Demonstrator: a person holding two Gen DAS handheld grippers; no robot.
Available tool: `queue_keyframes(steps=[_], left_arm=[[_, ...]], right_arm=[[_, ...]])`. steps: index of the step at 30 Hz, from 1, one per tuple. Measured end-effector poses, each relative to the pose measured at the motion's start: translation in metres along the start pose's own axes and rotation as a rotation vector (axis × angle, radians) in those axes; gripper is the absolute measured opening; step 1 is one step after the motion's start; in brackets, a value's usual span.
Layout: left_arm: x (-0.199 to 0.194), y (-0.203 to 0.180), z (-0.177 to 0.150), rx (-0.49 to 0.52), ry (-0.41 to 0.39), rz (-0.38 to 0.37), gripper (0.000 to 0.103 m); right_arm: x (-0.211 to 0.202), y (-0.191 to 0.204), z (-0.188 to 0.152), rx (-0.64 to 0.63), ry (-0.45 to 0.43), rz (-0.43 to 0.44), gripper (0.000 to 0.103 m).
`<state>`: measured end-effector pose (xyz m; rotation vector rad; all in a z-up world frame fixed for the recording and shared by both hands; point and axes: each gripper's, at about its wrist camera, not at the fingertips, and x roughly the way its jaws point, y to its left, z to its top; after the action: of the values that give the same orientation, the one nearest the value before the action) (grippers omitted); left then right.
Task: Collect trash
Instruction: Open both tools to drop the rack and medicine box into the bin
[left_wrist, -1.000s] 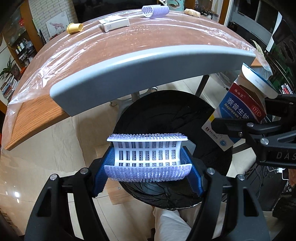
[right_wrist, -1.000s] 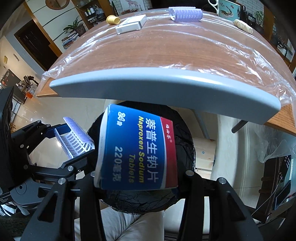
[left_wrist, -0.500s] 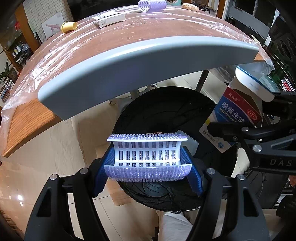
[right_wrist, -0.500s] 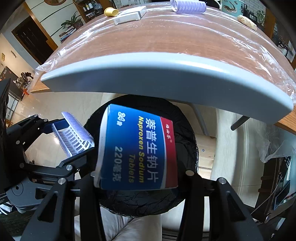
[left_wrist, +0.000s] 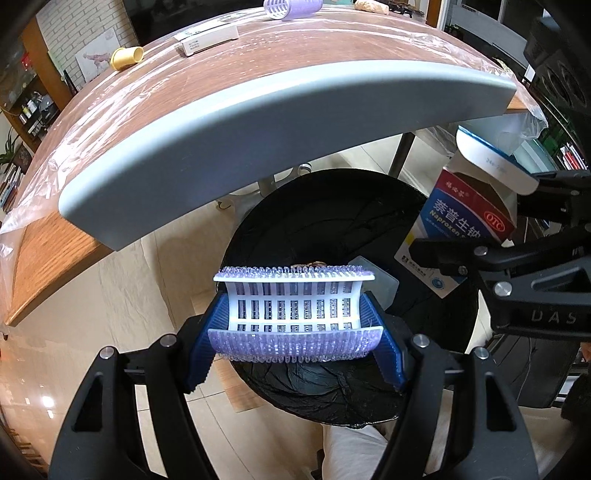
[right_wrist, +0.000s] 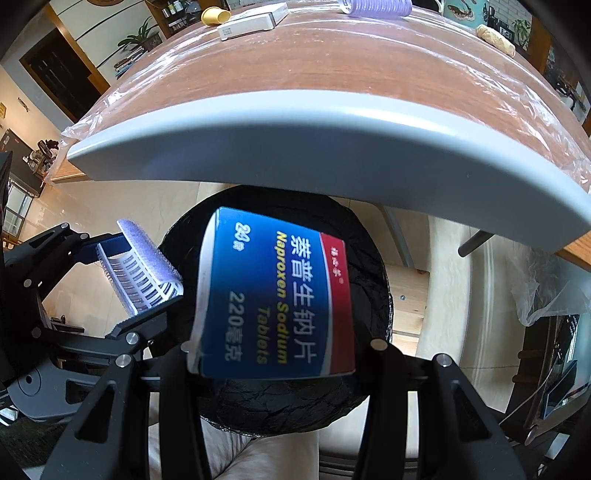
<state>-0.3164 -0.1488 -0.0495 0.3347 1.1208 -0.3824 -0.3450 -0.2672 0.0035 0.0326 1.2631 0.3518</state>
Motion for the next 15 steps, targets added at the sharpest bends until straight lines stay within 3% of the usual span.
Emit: queue_keyframes(steps=[15], left_arm=[[0.0069,-0.0005,0.0014,0.008,0.006,0.004,0.072]], right_arm=[[0.0039,0.0015,0.0011,-0.014,0.010,0.005,0.046]])
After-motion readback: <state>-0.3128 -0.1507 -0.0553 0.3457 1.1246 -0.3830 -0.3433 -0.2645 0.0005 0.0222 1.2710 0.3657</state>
